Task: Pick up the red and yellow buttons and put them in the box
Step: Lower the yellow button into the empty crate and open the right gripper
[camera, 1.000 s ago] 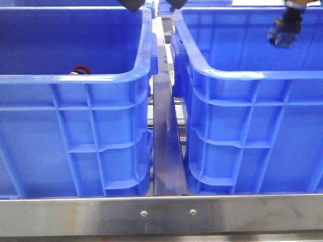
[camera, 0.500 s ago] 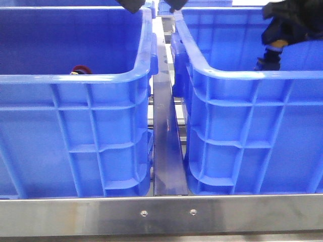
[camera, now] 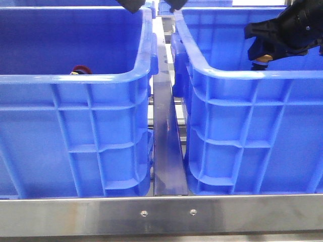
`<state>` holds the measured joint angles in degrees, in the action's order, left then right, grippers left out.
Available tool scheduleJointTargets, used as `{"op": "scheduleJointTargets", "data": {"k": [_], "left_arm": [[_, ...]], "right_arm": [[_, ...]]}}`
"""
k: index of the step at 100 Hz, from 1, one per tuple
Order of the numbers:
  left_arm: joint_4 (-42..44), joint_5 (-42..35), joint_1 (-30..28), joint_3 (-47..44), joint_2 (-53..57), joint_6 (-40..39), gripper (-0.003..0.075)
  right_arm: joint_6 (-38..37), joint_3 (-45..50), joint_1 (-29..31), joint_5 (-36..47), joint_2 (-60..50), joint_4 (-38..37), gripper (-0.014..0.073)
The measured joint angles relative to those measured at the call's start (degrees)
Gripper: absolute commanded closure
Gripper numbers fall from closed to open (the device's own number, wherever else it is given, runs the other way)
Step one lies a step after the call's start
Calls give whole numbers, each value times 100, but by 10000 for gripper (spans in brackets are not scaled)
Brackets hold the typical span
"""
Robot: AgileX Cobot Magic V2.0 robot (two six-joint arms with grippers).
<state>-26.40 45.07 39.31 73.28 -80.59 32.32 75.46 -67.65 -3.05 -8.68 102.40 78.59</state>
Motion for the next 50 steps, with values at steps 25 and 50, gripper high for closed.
{"op": "scheduleJointTargets", "data": {"k": [25, 50], "left_arm": [[0, 0, 0, 0, 0, 0, 100], [0, 0, 0, 0, 0, 0, 100]], "right_arm": [[9, 0, 0, 24, 0, 16, 329], [9, 0, 0, 72, 11, 16, 154]]}}
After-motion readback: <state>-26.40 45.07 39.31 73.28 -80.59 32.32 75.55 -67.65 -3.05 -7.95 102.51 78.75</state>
